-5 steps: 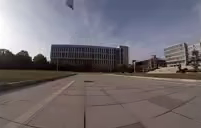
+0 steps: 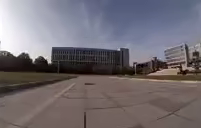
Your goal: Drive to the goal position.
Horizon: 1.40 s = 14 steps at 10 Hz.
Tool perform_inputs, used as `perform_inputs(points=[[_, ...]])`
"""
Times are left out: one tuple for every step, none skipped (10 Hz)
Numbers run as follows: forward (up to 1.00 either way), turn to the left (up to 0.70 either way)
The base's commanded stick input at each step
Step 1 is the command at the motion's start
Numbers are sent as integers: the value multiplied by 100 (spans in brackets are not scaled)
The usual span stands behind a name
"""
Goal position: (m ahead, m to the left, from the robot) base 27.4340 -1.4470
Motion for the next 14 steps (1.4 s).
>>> perform_inputs(points=[[70, 0], [70, 0], [70, 0], [70, 0], [70, 0], [70, 0], [70, 0], [70, 0], [70, 0], [70, 0], [70, 0], [70, 0], [70, 0], [70, 0]])
